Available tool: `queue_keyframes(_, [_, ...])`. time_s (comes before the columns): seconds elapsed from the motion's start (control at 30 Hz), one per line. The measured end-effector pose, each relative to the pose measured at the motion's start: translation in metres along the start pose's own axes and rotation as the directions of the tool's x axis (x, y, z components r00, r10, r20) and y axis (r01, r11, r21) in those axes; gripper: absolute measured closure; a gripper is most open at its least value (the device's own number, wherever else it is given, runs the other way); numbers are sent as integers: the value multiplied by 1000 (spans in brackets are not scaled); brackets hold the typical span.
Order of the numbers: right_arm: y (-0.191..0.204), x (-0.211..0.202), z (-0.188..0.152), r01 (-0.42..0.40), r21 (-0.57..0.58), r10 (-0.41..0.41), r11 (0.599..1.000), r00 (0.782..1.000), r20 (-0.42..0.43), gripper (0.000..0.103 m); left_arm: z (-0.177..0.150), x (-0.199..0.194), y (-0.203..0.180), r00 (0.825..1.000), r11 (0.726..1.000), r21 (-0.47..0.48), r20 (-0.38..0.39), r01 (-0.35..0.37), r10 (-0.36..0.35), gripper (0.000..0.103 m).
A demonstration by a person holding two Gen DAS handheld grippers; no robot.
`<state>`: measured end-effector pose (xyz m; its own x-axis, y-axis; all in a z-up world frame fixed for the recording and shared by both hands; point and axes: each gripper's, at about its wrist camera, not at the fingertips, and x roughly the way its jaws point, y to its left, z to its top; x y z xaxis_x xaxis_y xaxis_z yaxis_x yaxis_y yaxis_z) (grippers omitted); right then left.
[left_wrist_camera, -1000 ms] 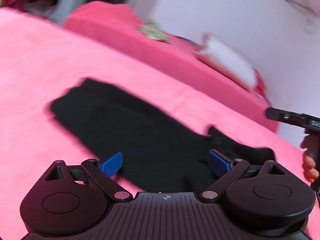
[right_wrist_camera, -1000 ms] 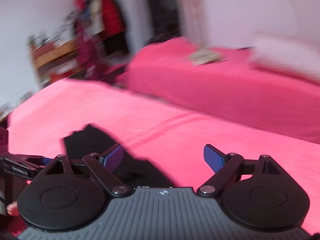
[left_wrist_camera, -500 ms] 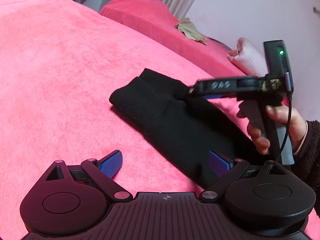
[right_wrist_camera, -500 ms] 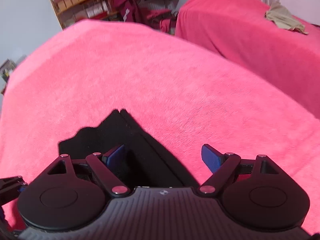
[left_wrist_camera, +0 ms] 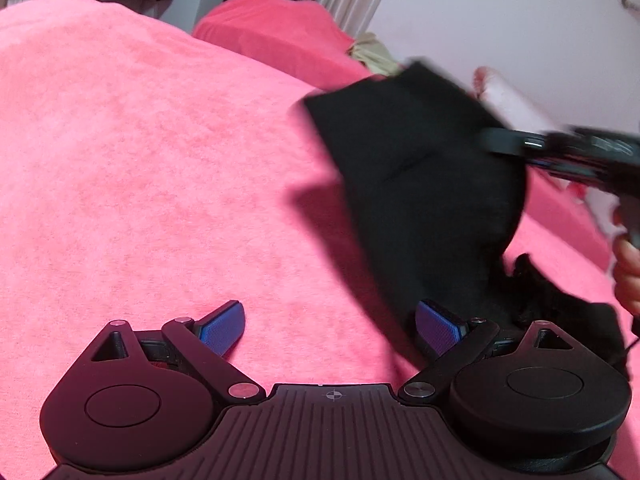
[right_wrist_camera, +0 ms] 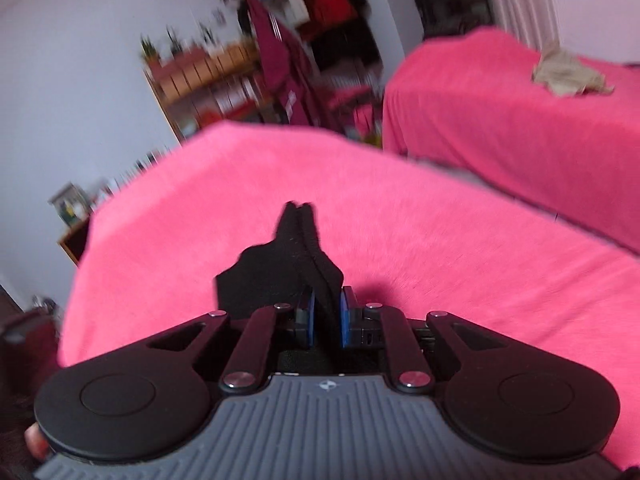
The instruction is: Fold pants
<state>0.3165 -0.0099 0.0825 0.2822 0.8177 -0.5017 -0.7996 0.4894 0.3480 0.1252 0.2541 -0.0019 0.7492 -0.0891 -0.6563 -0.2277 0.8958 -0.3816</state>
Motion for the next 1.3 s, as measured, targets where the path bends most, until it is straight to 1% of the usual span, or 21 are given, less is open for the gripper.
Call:
queue_keyframes(0.2, [-46,-118,-27,-24,89,7,996,982,189,90,7,7,-9,995,994,-33,6,100,-100,0])
queue_keyframes(0.23, [-57,-136,-37,-35,116,8,993,975,221,91,10,13,-17,991,991,-26,-1,132,-132,0])
queue_keyframes(0.27, [-70,-151,-48,-58,146,19,987,967,255,101,13,21,-27,986,986,-19,-16,166,-166,0])
queue_keyframes(0.33, [-93,-176,-78,-60,217,-10,974,951,309,101,16,40,-53,971,972,20,-60,232,-231,0])
queue_keyframes(0.37, [-104,-186,-92,-34,249,-46,968,950,308,100,16,50,-66,955,957,31,-83,287,-284,0])
queue_keyframes(0.47, [-131,-200,-129,108,364,-204,925,950,237,96,10,62,-97,884,892,-7,-128,453,-450,0])
queue_keyframes(0.5, [-138,-202,-138,104,405,-208,908,952,222,95,7,61,-106,875,882,9,-129,471,-466,0])
queue_keyframes(0.53, [-145,-205,-144,87,447,-203,891,954,220,83,3,60,-113,872,877,33,-136,479,-471,0])
queue_keyframes(0.57, [-147,-207,-148,76,470,-203,879,953,227,55,-1,58,-117,875,878,60,-138,475,-464,0])
queue_keyframes(0.6, [-147,-207,-148,74,476,-210,876,948,238,38,-5,57,-119,877,878,76,-141,473,-460,0])
queue_keyframes(0.63, [-141,-203,-145,76,473,-217,878,943,251,16,-10,57,-119,879,880,81,-144,468,-454,0])
queue_keyframes(0.67, [-137,-198,-139,73,468,-215,881,942,258,13,-13,56,-119,883,884,83,-145,461,-447,0])
queue_keyframes(0.73, [-129,-183,-122,35,470,-169,882,954,246,13,-17,57,-121,891,891,92,-144,445,-430,0])
queue_keyframes(0.87, [-110,-144,-91,102,479,-174,872,979,107,12,-23,56,-124,905,897,143,-142,419,-401,0])
queue_keyframes(0.9, [-108,-134,-85,123,503,-178,855,982,63,10,-23,57,-127,909,897,163,-140,412,-392,0])
queue_keyframes(0.93, [-108,-125,-81,163,526,-197,835,980,8,6,-25,56,-128,913,897,180,-137,405,-385,0])
queue_keyframes(1.0, [-108,-115,-79,232,524,-232,819,970,-66,8,-25,54,-131,919,896,208,-131,391,-371,0])
queue_keyframes(1.1, [-106,-110,-87,372,513,-322,774,928,-187,26,-25,56,-134,923,896,225,-130,383,-362,0])
queue_keyframes(1.13, [-105,-114,-92,373,522,-327,767,927,-182,33,-24,57,-134,923,896,224,-130,384,-363,0])
queue_keyframes(1.23, [-104,-123,-105,348,556,-305,755,937,-172,34,-25,59,-133,922,897,218,-129,385,-365,0])
queue_keyframes(1.3, [-100,-122,-115,346,549,-289,761,938,-189,49,-25,59,-135,925,899,220,-128,378,-357,0])
